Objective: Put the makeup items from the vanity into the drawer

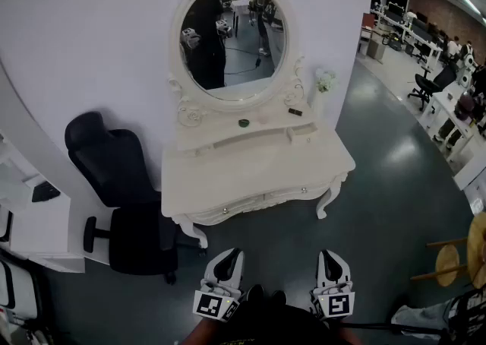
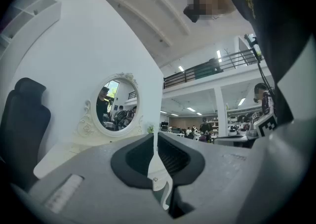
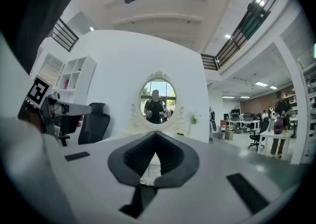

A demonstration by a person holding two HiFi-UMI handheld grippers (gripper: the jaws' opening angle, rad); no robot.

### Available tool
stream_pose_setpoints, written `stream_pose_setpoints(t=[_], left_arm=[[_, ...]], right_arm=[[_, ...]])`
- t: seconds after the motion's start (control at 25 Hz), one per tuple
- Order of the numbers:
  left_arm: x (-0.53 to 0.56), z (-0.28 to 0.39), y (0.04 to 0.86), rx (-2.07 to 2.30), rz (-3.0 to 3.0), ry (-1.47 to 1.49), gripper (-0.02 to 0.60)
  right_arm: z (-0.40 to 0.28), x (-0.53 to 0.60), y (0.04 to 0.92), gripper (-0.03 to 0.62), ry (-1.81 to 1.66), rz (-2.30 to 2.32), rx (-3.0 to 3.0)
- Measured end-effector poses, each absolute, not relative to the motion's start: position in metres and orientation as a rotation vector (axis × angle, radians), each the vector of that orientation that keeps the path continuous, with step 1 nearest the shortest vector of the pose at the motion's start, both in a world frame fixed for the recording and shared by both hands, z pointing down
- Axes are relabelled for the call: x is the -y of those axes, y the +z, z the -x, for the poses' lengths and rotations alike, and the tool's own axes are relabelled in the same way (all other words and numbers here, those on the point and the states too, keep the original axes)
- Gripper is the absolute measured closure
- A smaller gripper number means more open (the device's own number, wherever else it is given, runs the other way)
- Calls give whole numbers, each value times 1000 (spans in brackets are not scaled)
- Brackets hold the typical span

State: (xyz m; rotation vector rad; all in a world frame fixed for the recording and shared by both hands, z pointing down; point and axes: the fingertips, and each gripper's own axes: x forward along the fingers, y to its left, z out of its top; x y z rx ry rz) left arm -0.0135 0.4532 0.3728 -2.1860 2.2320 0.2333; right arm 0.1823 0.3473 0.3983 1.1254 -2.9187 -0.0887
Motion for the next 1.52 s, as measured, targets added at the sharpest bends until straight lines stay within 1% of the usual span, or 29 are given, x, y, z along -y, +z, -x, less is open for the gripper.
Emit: stream_pose_setpoints(t=[0.52,0.64,0.72,0.84,0.96,1.08,1.12,1.16,1.2,1.28,1.32,1.52], left_arm=[[-455,12,375,-2227,2204,225,543],[-455,11,375,-2224,2200,232,543],[-454,11,374,-2216,2194,226,543],[-455,8,376,-2212,2196,189,546],[-451,8,374,-2188,2178,132,552],[-441,15,362,-2163,2169,171,542],[-438,18,357,-2153,2171,216,471],[-434,21,353,-2146,2173,263,326],[-432,24,351,-2146,2167,291,242],[-428,28,352,-2163,2138,269,205],[-426,28,354,-2175,2129,249,198],[-412,22,364,-2202,2153,237,196]], right_arm=[[-187,-350,391,591,-55,-1157,2950],[-188,-347,404,591,-25,-1108,2935],[-191,-342,435,591,-59,-1029,2807],[-221,-333,481,591,-28,-1034,2628],[-254,-323,487,591,10,-1129,2586],[-273,-315,487,591,3,-1183,2565],[-275,-314,489,591,5,-1185,2559],[-278,-314,493,591,13,-1180,2549],[-280,-315,500,591,27,-1171,2532],[-287,-319,518,591,63,-1146,2493],[-289,-323,525,591,82,-1133,2482],[-295,-332,550,591,210,-1100,2473]])
